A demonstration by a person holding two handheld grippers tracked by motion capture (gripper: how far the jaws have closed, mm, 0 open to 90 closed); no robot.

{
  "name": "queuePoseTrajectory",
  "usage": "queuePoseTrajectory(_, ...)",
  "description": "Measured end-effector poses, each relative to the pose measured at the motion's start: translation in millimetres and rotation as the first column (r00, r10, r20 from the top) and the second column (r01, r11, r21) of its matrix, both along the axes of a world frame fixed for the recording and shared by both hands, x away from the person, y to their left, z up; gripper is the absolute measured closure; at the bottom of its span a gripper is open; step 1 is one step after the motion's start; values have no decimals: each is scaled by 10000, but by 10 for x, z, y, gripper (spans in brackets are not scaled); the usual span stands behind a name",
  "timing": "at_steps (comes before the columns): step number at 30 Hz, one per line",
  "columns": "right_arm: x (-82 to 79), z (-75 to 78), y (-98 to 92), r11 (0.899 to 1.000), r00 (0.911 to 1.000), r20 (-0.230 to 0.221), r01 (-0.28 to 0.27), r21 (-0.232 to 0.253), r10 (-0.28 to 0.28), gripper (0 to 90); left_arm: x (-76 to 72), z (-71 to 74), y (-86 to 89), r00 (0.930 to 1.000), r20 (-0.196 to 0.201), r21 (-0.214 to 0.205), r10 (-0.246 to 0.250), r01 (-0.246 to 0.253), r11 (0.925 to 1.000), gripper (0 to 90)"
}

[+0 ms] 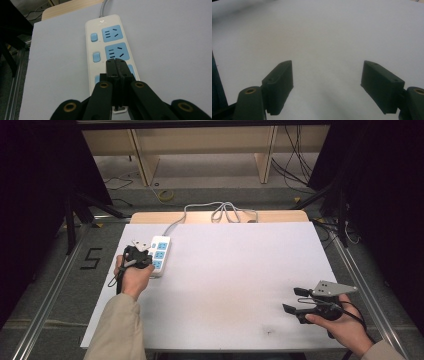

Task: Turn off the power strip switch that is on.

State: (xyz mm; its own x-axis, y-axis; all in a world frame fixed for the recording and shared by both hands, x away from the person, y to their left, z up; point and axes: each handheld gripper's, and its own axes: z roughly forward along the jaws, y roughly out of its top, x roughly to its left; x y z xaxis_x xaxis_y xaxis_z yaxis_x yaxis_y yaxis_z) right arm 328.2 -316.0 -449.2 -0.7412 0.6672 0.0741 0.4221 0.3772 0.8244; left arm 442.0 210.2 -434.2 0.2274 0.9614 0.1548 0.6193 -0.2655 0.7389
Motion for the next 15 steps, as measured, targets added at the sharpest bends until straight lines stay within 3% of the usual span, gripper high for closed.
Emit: queuePoseTrajectory(15,2,-1,2,10000,10000,8,-43,-24,43,259,163,-45,23,9996,210,-137,179,-176,9998,899)
